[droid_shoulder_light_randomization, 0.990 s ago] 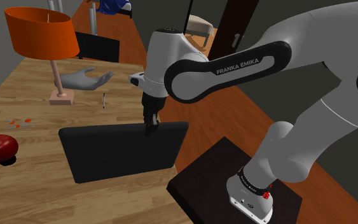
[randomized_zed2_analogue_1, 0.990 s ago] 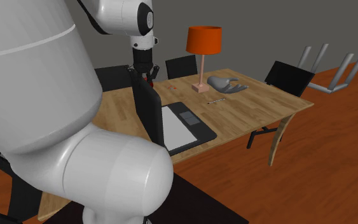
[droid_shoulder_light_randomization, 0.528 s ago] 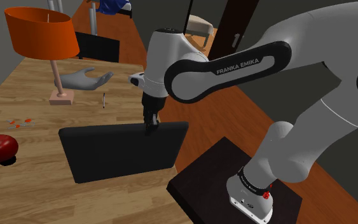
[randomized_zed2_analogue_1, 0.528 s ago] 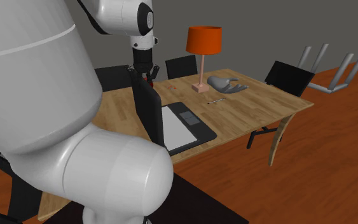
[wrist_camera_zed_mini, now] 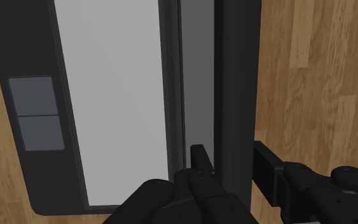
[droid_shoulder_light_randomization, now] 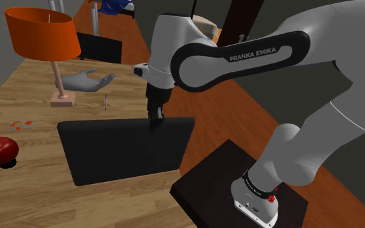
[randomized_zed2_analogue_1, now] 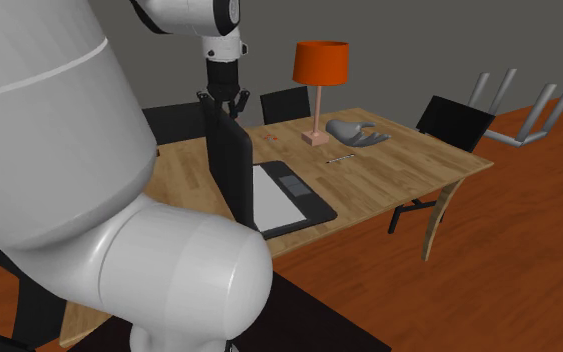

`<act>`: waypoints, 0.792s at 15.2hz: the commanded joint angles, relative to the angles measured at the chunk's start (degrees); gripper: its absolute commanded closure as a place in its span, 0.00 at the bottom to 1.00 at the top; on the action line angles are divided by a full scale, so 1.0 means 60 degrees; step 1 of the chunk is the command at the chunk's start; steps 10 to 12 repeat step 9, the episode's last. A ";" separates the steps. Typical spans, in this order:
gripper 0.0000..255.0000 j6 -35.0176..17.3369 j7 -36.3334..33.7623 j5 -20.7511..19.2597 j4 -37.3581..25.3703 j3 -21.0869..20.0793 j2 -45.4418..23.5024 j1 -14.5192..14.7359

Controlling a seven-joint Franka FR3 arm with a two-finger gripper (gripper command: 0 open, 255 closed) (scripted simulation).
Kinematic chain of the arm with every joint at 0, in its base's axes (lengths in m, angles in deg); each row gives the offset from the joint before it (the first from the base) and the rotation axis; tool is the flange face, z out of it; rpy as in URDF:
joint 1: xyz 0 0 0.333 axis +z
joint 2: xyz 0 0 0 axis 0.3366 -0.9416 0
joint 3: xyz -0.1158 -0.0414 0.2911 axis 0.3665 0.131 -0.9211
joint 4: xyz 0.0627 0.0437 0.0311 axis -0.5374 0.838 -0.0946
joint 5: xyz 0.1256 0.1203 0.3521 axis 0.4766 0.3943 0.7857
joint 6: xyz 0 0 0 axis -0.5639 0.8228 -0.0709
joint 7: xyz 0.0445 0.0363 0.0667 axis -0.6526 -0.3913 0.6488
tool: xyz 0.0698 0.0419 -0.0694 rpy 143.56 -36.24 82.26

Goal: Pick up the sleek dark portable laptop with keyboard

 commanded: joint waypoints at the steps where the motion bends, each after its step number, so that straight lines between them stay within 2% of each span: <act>1: 1.00 0.0251 -0.0009 0.0002 -0.0189 0.0011 0.0078 0.0000; 7: 1.00 0.1032 -0.0038 -0.0003 -0.0775 0.0059 0.0276 -0.0014; 12: 1.00 0.1052 -0.0039 -0.0003 -0.0790 0.0060 0.0281 -0.0015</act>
